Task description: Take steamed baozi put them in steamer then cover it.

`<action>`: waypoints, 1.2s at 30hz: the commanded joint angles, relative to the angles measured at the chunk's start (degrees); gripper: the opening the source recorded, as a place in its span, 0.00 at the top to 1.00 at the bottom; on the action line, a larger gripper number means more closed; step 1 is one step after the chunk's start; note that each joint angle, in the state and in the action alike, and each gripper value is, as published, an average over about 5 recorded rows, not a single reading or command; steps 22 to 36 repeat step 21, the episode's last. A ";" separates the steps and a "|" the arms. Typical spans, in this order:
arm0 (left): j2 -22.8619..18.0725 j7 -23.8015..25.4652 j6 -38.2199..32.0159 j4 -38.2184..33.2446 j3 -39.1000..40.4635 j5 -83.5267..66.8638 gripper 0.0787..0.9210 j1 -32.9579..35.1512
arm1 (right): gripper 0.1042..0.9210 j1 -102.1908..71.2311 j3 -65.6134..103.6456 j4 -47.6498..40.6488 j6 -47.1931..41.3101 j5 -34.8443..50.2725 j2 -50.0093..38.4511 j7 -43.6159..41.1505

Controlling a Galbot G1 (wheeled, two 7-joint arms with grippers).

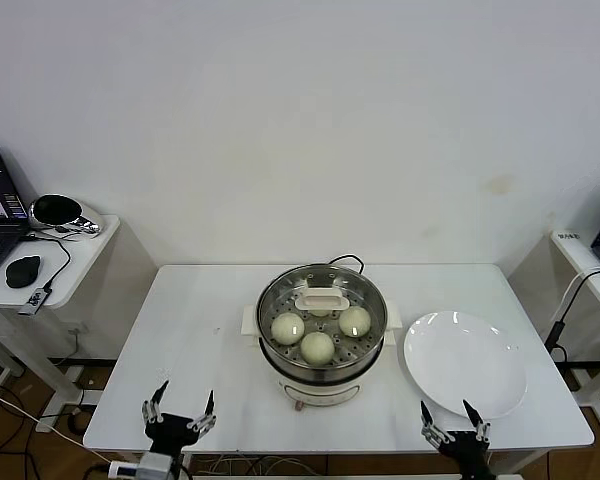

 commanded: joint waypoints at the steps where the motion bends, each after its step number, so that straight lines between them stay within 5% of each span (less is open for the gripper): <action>1: -2.07 1.14 -2.72 -0.89 -1.71 -4.24 0.12 5.55 | 0.12 -1.33 0.55 0.59 -0.63 -3.36 1.61 -0.98; 36: -2.45 2.24 -3.34 -2.89 -1.92 -5.13 0.12 5.32 | 0.12 -0.21 2.26 2.17 -1.91 -5.24 0.46 -2.86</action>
